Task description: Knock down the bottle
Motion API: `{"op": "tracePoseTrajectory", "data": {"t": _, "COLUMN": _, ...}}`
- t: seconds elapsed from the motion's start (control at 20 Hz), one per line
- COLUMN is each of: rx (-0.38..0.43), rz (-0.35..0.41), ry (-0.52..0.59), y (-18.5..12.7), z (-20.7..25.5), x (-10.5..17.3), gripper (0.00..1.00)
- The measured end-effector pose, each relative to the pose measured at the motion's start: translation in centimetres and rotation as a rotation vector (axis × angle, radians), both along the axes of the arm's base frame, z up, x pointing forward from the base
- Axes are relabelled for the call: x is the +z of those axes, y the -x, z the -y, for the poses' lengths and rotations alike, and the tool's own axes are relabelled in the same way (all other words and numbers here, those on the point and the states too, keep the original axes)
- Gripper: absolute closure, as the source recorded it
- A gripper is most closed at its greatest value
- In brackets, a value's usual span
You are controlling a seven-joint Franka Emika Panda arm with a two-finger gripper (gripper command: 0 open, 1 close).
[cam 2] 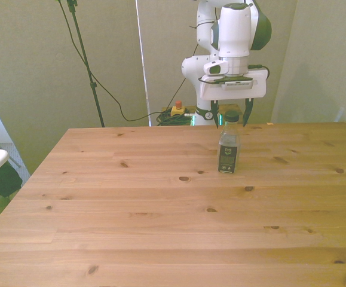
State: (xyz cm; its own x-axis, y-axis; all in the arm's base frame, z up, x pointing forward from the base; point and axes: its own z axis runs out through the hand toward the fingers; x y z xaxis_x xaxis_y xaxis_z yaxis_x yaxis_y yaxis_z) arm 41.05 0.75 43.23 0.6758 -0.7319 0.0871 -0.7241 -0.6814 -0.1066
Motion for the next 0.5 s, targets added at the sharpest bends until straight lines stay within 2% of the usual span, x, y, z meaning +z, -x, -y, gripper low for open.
{"op": "tracePoseTrajectory", "data": {"t": 0.05, "rx": 0.000, "rz": -0.001, "ry": 0.000, "y": 0.0, "z": 0.0, "x": -0.1, "gripper": 0.00}}
{"op": "tracePoseTrajectory", "data": {"t": 0.1, "rx": -0.001, "rz": -0.007, "ry": 0.001, "y": 0.1, "z": 0.0, "x": -0.2, "gripper": 1.00}}
{"op": "tracePoseTrajectory", "data": {"t": 0.25, "rx": -0.006, "rz": -0.015, "ry": 0.005, "y": 0.1, "z": -0.8, "x": 0.4, "gripper": 1.00}}
{"op": "tracePoseTrajectory", "data": {"t": 0.5, "rx": -0.044, "rz": 0.016, "ry": 0.001, "y": -0.6, "z": -2.7, "x": 3.7, "gripper": 1.00}}
